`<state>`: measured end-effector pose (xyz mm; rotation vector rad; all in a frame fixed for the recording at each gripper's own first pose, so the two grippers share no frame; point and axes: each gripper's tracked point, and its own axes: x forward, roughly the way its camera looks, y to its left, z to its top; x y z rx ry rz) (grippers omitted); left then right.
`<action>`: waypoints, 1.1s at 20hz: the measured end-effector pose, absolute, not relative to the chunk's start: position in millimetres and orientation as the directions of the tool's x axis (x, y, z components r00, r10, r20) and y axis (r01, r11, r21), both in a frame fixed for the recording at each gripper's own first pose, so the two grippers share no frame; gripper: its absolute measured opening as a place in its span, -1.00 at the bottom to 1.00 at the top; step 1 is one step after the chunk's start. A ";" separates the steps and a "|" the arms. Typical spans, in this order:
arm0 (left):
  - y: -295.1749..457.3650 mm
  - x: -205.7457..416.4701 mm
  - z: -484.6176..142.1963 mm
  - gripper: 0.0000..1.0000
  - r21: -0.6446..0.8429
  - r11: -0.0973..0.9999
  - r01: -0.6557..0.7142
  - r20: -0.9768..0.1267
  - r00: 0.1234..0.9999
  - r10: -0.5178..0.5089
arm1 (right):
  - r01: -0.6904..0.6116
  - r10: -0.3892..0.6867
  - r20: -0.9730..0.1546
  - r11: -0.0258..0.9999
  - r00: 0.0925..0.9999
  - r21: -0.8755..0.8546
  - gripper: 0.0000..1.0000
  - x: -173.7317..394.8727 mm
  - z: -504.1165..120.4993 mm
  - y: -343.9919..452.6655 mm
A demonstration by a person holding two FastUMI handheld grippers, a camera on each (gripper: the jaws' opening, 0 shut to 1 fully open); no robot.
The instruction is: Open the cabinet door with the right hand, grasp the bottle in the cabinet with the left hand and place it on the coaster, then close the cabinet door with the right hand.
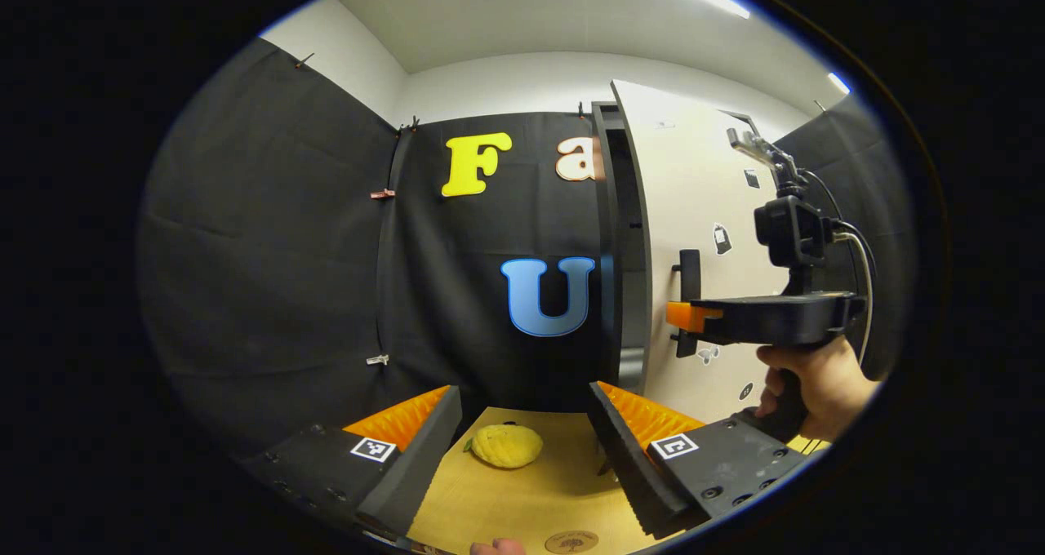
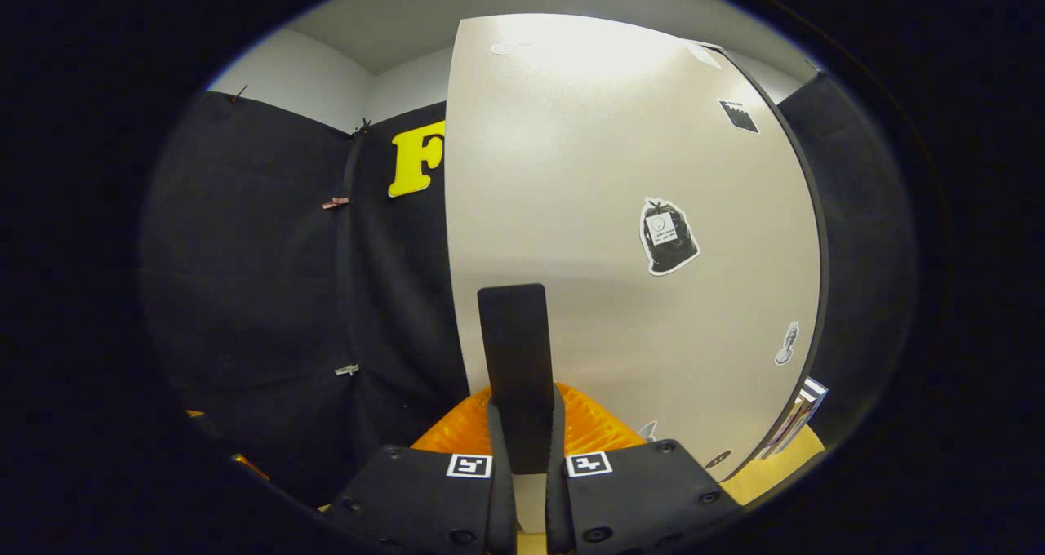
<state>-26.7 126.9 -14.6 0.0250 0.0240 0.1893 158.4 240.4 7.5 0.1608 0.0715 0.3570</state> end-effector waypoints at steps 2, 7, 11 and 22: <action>123.1 -31.8 -10.9 0.95 0.029 0.983 -0.183 -0.015 0.983 0.184 | -0.366 0.378 -0.047 0.915 0.925 0.168 -0.64 142.5 7.7 233.1; 108.7 -44.2 -7.5 0.95 0.037 0.986 -0.160 -0.008 0.987 0.160 | -0.388 0.400 -0.045 0.907 0.915 0.166 -0.64 111.1 10.4 208.3; 99.7 -46.1 -1.5 0.95 0.036 0.989 -0.142 -0.004 0.990 0.143 | -0.384 0.396 -0.051 0.909 0.917 0.160 -0.64 91.2 12.1 185.0; 40.2 -38.5 7.0 0.95 0.004 0.999 -0.042 -0.005 0.999 0.042 | -0.274 0.287 -0.074 0.950 0.955 0.149 -0.65 49.2 14.4 104.2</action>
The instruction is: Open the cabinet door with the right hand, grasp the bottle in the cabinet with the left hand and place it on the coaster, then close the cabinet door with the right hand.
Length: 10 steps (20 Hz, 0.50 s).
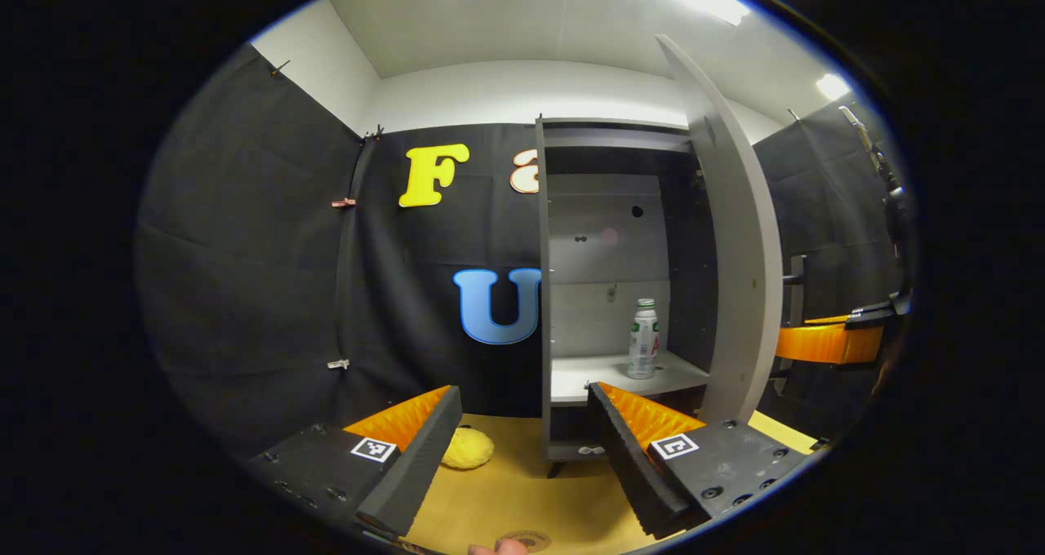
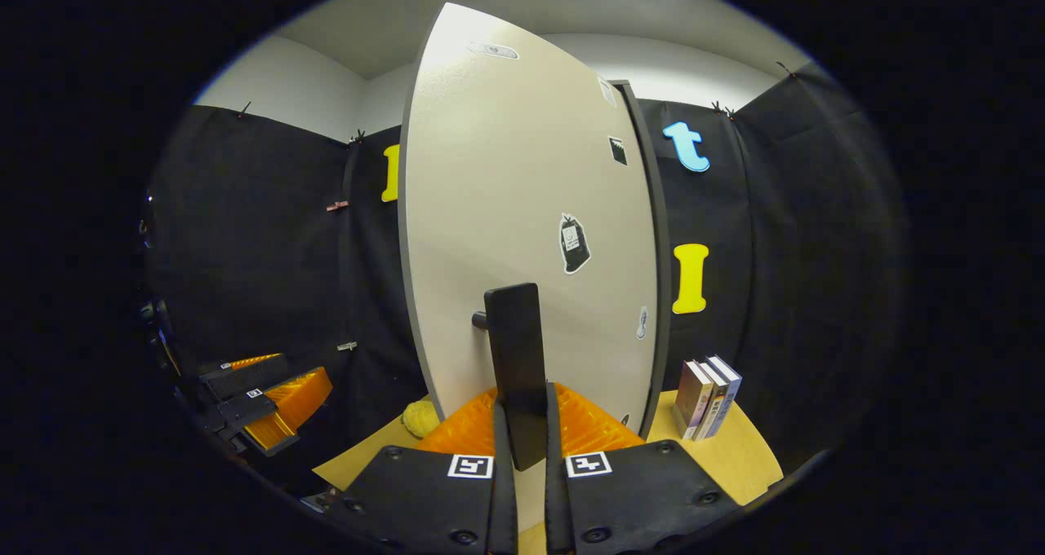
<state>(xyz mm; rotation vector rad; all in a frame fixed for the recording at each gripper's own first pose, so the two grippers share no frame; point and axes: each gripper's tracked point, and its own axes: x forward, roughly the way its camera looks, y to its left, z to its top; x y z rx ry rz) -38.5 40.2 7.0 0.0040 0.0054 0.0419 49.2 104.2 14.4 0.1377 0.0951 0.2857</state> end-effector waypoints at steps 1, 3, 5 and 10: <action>33.2 -37.2 8.0 0.94 0.000 1.000 -0.030 -0.004 1.000 0.030 | -0.262 0.274 -0.074 0.954 0.959 0.144 -0.65 46.9 14.4 97.4; 21.9 -36.5 10.4 0.94 0.004 1.000 -0.008 -0.002 1.000 0.008 | -0.234 0.245 -0.072 0.962 0.967 0.139 -0.66 42.9 14.2 85.8; 12.2 -35.8 11.8 0.94 0.015 1.000 0.010 -0.001 1.000 -0.010 | -0.204 0.217 -0.072 0.967 0.974 0.155 -0.66 40.9 14.1 71.6; -9.0 -32.9 15.4 0.94 0.022 0.999 0.041 0.001 0.999 -0.041 | -0.142 0.153 -0.066 0.979 0.986 0.143 -0.67 37.8 12.8 26.6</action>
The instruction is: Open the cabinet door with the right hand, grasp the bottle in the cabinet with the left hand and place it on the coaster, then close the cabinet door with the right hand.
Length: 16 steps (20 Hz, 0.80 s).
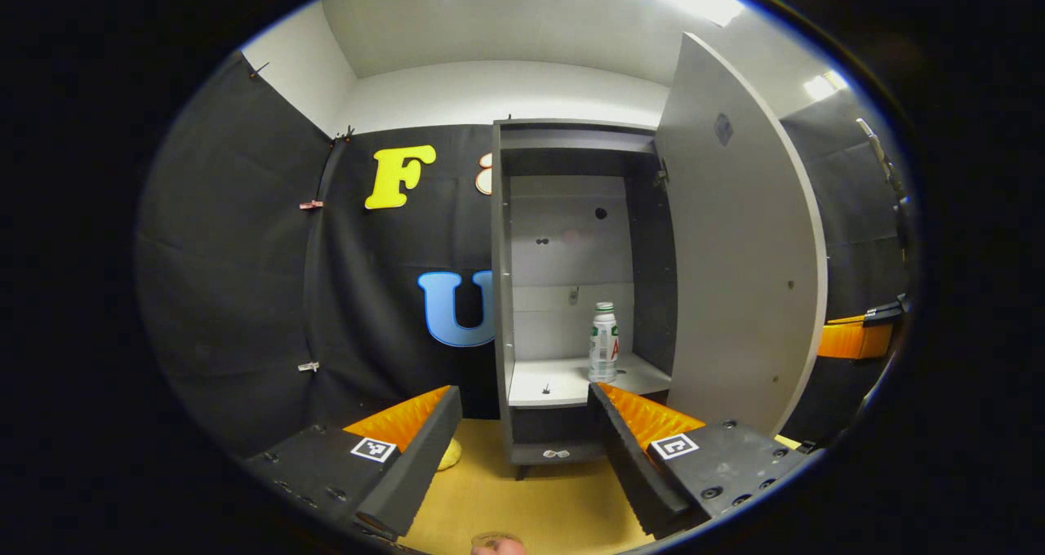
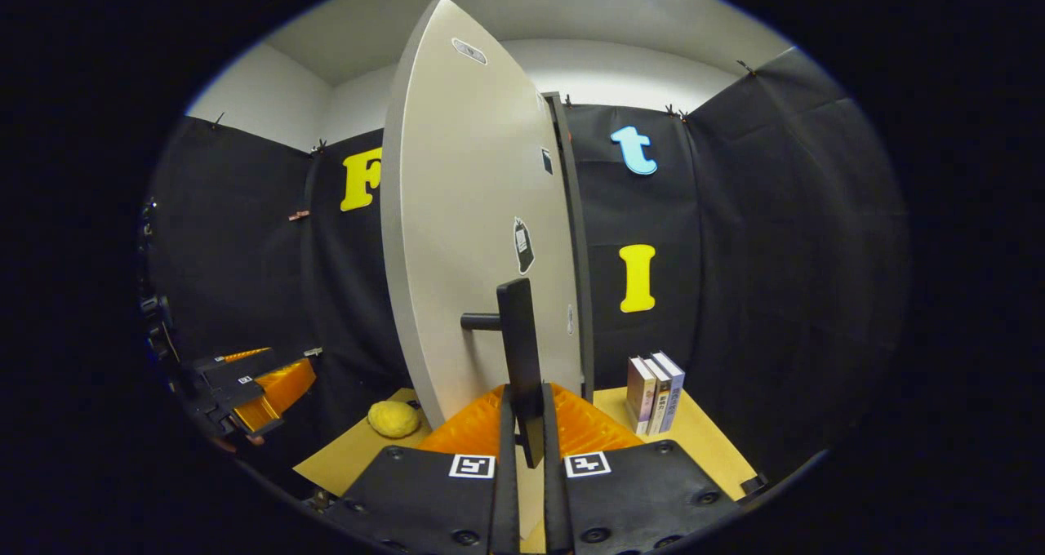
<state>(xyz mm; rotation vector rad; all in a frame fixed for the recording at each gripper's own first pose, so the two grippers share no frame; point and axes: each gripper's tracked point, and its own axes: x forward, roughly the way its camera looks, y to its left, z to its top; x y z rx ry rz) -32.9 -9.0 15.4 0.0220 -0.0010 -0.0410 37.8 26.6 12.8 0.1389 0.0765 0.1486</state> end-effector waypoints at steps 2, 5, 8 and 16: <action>-17.2 -30.9 17.7 0.94 0.022 0.999 0.049 0.004 0.999 -0.049 | -0.125 0.135 -0.075 0.984 0.988 0.124 -0.67 39.2 13.1 5.3; -28.9 -28.3 18.8 0.94 0.017 0.998 0.058 0.002 0.998 -0.058 | -0.096 0.105 -0.079 0.989 0.991 0.114 -0.70 39.2 12.4 -15.4; -37.1 -26.0 23.0 0.94 0.020 0.998 0.061 0.006 0.998 -0.061 | -0.089 0.100 -0.081 0.988 0.992 0.123 -0.77 40.2 12.1 -26.0; -65.2 -12.0 25.0 0.94 0.031 0.996 0.085 0.002 0.996 -0.085 | -0.059 0.071 -0.069 0.986 0.995 0.154 -0.78 33.8 13.1 -53.9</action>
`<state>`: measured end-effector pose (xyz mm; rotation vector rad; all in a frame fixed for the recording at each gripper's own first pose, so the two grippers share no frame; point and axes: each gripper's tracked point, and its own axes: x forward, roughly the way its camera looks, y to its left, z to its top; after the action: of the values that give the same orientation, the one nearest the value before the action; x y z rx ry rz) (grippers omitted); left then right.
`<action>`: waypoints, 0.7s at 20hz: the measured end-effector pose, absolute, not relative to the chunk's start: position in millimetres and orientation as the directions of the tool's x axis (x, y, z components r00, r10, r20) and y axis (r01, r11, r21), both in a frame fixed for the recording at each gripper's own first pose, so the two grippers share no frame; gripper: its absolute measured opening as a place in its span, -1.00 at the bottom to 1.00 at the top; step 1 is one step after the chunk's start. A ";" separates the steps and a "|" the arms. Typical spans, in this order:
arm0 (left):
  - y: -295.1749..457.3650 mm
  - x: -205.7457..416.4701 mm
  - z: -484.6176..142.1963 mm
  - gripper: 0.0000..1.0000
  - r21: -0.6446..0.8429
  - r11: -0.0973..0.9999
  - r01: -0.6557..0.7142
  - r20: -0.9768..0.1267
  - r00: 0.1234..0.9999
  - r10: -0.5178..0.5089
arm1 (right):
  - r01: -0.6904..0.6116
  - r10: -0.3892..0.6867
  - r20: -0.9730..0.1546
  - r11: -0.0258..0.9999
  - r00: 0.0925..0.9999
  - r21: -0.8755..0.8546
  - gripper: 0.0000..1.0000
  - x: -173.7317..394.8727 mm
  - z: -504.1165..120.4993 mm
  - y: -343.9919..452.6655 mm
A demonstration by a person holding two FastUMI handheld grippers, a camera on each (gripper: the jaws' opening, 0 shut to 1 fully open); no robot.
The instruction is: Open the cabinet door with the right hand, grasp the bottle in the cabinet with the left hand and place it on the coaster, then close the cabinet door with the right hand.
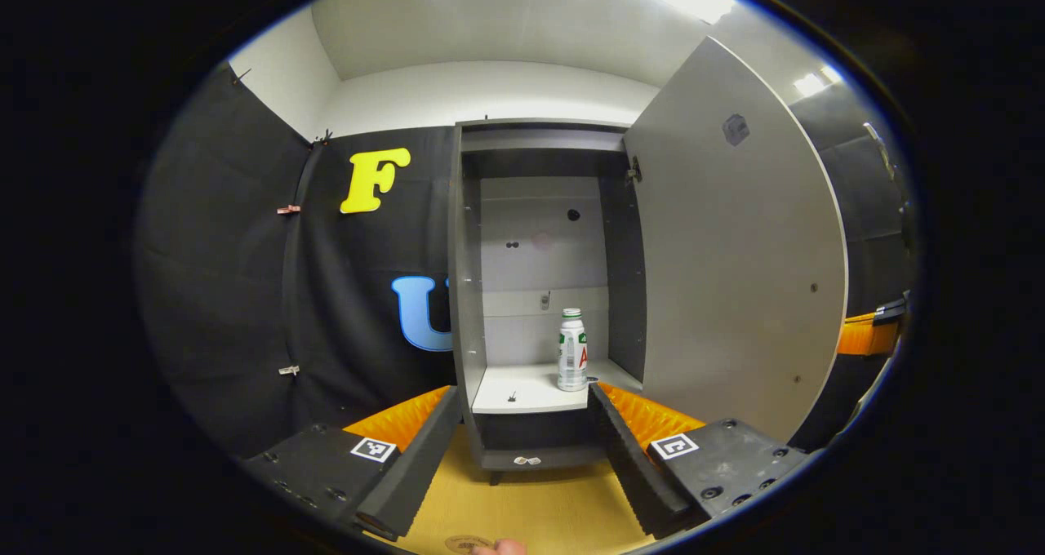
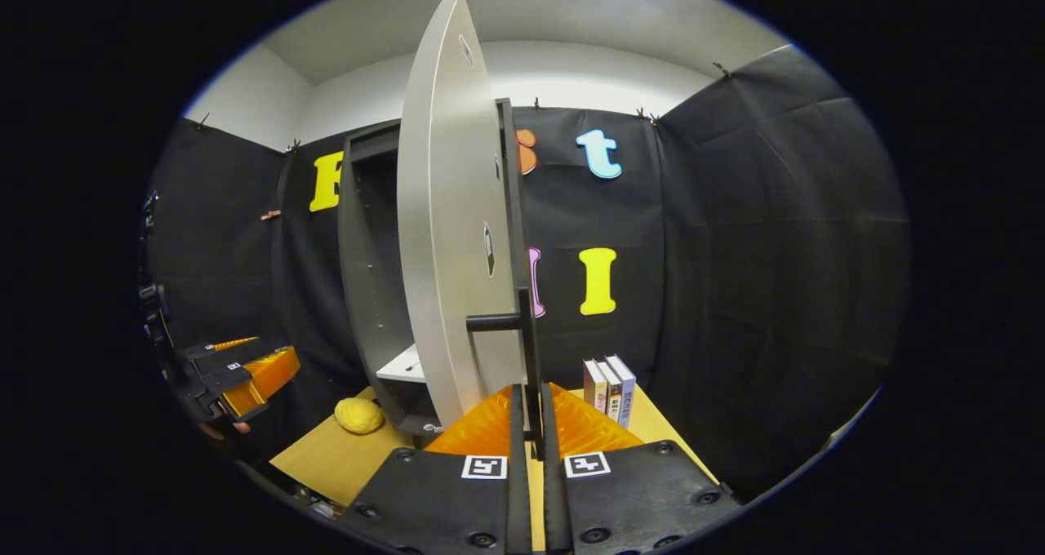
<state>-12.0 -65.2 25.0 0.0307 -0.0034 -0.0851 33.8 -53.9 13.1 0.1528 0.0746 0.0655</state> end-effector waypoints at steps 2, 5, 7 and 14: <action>-73.6 -4.9 26.6 0.96 0.030 0.995 0.093 0.004 0.996 -0.093 | -0.068 0.079 -0.060 0.982 0.995 0.179 -0.78 32.8 16.9 -55.6; -87.5 5.4 28.0 0.96 0.020 0.995 0.102 0.006 0.995 -0.102 | -0.084 0.094 -0.054 0.983 0.994 0.166 -0.68 27.5 21.0 -60.9; -98.3 14.8 26.9 0.94 0.010 0.993 0.114 0.001 0.993 -0.114 | -0.080 0.087 -0.038 0.984 0.995 0.156 -0.55 21.0 27.8 -71.2; -130.1 64.1 22.9 0.94 0.026 0.989 0.142 0.004 0.990 -0.142 | 0.012 -0.008 -0.032 0.992 0.999 0.126 1.00 17.1 17.3 -122.4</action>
<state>64.1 -130.1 22.9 0.0258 -0.0055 -0.1429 17.1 -122.4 17.3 0.1269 0.0317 -0.0098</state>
